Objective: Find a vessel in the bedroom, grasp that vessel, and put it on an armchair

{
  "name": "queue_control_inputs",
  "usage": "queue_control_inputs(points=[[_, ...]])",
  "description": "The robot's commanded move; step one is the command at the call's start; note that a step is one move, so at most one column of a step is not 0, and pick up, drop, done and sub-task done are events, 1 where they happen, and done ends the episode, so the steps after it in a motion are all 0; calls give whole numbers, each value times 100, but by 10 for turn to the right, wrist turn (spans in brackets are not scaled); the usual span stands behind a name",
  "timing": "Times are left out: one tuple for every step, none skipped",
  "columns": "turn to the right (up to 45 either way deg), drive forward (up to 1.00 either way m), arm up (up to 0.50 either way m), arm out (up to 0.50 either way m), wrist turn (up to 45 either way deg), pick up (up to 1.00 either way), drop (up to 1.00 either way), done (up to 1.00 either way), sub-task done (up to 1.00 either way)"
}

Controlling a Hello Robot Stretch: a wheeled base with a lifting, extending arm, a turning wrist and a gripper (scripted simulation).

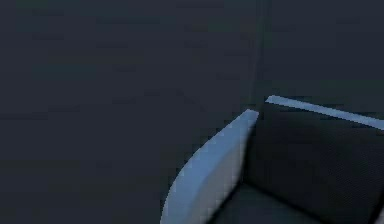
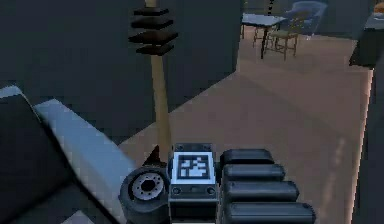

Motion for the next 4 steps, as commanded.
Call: queue_control_inputs(points=[[240,0,0,0,0,0,0,0,0],[-450,0,0,0,0,0,0,0,0],[-150,0,0,0,0,0,0,0,0],[0,0,0,48,0,0,0,0,0]])
